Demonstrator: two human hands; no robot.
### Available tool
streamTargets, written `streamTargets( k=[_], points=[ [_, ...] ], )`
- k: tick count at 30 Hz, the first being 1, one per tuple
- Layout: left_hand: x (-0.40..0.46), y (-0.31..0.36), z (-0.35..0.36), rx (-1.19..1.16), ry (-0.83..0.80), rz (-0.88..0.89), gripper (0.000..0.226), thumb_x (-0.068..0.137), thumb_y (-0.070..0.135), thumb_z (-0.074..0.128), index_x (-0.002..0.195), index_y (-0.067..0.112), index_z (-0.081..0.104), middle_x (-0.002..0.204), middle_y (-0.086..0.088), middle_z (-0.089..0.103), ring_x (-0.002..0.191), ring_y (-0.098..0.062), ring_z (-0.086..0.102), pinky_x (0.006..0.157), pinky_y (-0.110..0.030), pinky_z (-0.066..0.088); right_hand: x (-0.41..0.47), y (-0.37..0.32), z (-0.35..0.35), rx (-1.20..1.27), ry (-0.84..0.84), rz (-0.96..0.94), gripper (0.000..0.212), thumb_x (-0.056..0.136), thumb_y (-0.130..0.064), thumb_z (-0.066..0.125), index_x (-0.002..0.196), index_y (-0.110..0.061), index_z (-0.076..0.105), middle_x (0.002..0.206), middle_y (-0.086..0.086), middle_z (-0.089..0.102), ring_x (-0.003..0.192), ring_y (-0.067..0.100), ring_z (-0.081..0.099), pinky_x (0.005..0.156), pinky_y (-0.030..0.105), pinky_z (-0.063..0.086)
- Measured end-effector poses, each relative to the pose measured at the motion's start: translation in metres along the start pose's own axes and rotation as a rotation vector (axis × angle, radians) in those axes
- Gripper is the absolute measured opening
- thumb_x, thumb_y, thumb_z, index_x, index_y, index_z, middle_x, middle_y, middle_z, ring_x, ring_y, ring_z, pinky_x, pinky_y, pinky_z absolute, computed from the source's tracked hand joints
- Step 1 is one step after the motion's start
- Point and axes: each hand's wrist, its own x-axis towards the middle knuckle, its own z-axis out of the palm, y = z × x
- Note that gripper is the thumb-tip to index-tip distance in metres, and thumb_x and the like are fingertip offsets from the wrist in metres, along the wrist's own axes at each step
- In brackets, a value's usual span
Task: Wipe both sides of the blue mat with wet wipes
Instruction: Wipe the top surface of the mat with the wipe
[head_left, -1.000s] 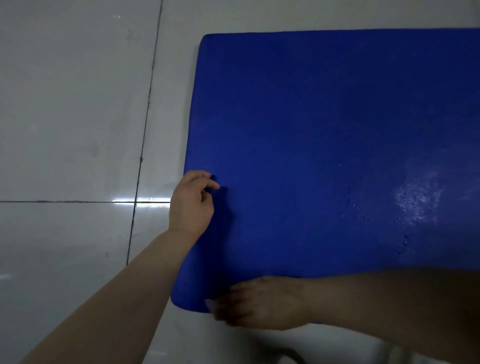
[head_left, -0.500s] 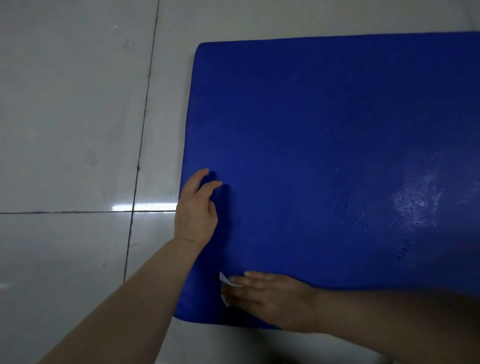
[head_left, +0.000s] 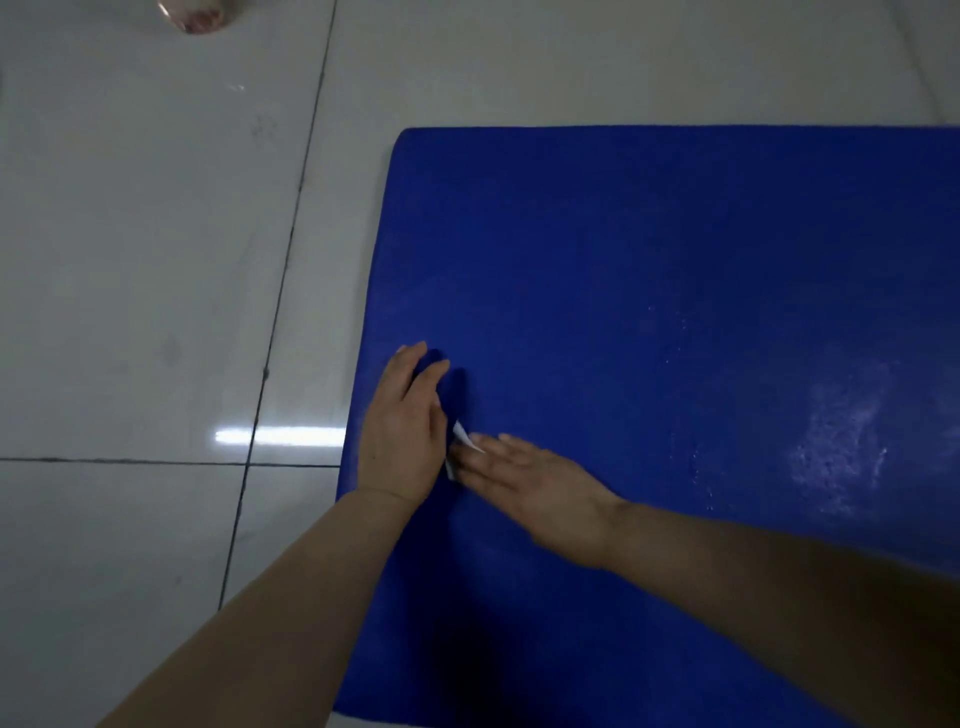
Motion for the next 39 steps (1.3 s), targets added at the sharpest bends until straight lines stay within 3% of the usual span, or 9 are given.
streamTargets(
  k=[6,10,14,18,21,24,27,34,39],
  points=[
    [0.025,0.010,0.013,-0.057,0.033,-0.085,0.037,0.094,-0.006,0.046,0.129,0.001,0.056,0.145,-0.014,0.044,0.136,-0.028,0.039,0.108,-0.030,0.030,0.038,0.066,-0.008,-0.033,0.167,0.356,0.076,0.060,0.022,0.055,0.132,-0.002,0.051,0.141,0.017,0.046,0.130,0.032,0.045,0.106,0.040,0.033],
    [0.043,0.010,0.019,-0.101,0.091,-0.162,0.039,0.095,-0.005,0.045,0.132,0.005,0.055,0.148,-0.009,0.041,0.137,-0.021,0.037,0.107,-0.020,0.025,0.031,0.043,-0.003,-0.044,0.118,0.228,0.054,0.085,-0.003,0.035,0.131,-0.022,0.057,0.138,-0.001,0.052,0.126,0.012,0.050,0.104,0.023,0.040],
    [0.093,0.021,0.031,-0.081,0.104,-0.076,0.037,0.093,-0.005,0.050,0.129,0.001,0.057,0.145,-0.014,0.045,0.136,-0.031,0.039,0.110,-0.037,0.034,0.032,0.067,-0.006,0.025,0.098,0.188,0.076,0.060,0.001,0.073,0.133,-0.009,0.054,0.142,0.009,0.047,0.129,0.025,0.047,0.107,0.036,0.035],
    [0.143,0.022,0.040,0.040,0.077,-0.010,0.036,0.092,0.001,0.052,0.127,-0.002,0.058,0.142,-0.021,0.047,0.134,-0.041,0.041,0.110,-0.053,0.031,0.061,0.108,-0.012,0.260,0.228,0.388,0.083,0.063,0.024,0.057,0.137,-0.012,0.046,0.149,0.000,0.036,0.139,0.019,0.031,0.112,0.036,0.031],
    [0.153,0.016,0.044,0.188,0.027,-0.011,0.039,0.098,0.017,0.043,0.134,0.004,0.053,0.149,-0.017,0.040,0.140,-0.036,0.034,0.114,-0.050,0.022,0.073,0.128,-0.026,0.552,0.472,0.637,0.076,0.082,0.024,0.044,0.138,-0.027,0.037,0.146,-0.024,0.028,0.142,0.005,0.022,0.112,0.011,0.017],
    [0.151,0.012,0.047,0.267,0.009,0.007,0.053,0.093,0.030,0.027,0.132,0.009,0.056,0.146,-0.013,0.045,0.136,-0.033,0.040,0.112,-0.049,0.026,0.079,0.153,-0.041,0.653,0.589,0.827,0.071,0.088,0.021,0.039,0.136,-0.031,0.034,0.149,-0.012,0.033,0.140,-0.001,0.022,0.104,0.001,0.018],
    [0.152,0.011,0.048,0.244,0.014,-0.007,0.054,0.091,0.029,0.026,0.132,0.011,0.057,0.146,-0.010,0.045,0.137,-0.029,0.038,0.113,-0.047,0.027,0.098,0.179,-0.048,0.527,0.477,0.860,0.068,0.089,0.017,0.039,0.144,-0.023,0.032,0.154,-0.010,0.022,0.143,0.003,0.016,0.100,-0.004,0.012],
    [0.155,0.009,0.048,0.230,0.059,0.018,0.054,0.087,0.025,0.029,0.129,0.011,0.059,0.144,-0.011,0.048,0.137,-0.025,0.035,0.113,-0.045,0.025,0.146,0.187,-0.045,0.151,0.133,0.657,0.075,0.094,0.001,0.040,0.151,-0.017,-0.004,0.158,-0.002,-0.015,0.145,0.015,-0.012,0.114,0.025,-0.010],
    [0.157,0.015,0.043,0.190,0.036,-0.014,0.058,0.087,0.026,0.025,0.131,0.008,0.058,0.146,-0.014,0.045,0.138,-0.033,0.037,0.115,-0.045,0.021,0.118,0.225,-0.057,-0.075,0.030,0.802,0.069,0.093,0.001,0.037,0.152,-0.011,0.001,0.159,0.010,-0.004,0.146,0.023,-0.002,0.119,0.035,0.009]
  ],
)
